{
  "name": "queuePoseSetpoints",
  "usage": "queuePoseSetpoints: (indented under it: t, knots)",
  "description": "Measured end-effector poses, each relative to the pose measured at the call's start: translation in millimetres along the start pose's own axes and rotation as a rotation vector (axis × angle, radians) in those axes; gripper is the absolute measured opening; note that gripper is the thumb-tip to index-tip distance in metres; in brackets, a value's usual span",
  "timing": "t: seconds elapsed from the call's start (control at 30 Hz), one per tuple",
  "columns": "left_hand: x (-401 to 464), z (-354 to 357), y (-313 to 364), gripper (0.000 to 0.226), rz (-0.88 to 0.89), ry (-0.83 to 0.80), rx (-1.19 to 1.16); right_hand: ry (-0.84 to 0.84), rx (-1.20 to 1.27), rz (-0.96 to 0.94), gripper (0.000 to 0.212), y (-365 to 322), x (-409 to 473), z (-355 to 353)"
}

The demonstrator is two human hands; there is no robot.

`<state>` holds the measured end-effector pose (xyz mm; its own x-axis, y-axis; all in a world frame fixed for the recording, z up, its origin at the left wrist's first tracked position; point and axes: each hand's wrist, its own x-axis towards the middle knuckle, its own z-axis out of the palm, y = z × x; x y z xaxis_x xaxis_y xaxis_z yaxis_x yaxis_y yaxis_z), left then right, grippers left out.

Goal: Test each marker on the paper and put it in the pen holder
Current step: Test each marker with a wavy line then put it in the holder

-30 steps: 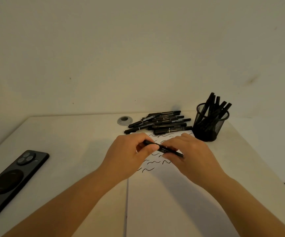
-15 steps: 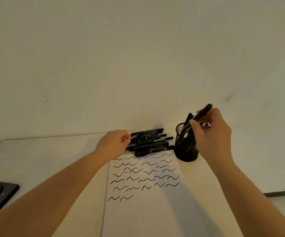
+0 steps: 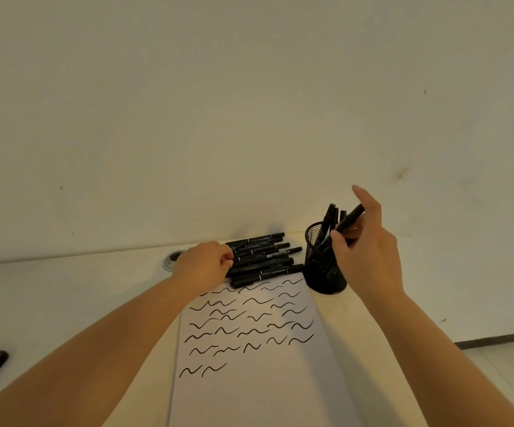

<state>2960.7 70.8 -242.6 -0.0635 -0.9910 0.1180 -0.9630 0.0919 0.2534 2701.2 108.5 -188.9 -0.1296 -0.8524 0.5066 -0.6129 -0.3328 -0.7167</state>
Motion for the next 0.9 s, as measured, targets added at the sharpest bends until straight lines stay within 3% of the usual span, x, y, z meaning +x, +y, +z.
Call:
queuePoseSetpoints:
  t: [0.23, 0.5, 0.63, 0.8, 0.9]
  knots:
    - [-3.5, 4.7, 3.2, 0.015, 0.161, 0.064, -0.003, -0.056, -0.144, -0.078, 0.052, 10.8, -4.9, 12.0]
    - [-3.5, 4.7, 3.4, 0.023, 0.141, 0.01, 0.062, -0.099, -0.26, -0.121, 0.025, 9.9, -7.1, 16.4]
    - [-3.8, 7.2, 7.7, 0.021, 0.114, 0.003, 0.103, -0.126, -0.311, -0.112, 0.025, 4.9, -6.7, 14.4]
    - [-7.0, 3.4, 6.4, 0.018, 0.044, 0.06, 0.008, -0.071, -0.461, -0.19, 0.033, -4.7, -14.0, 8.6]
    - [-16.3, -7.1, 1.2, 0.018, -0.012, 0.092, -0.08, 0.094, -0.445, -0.272, 0.033, -15.3, -27.7, 5.6]
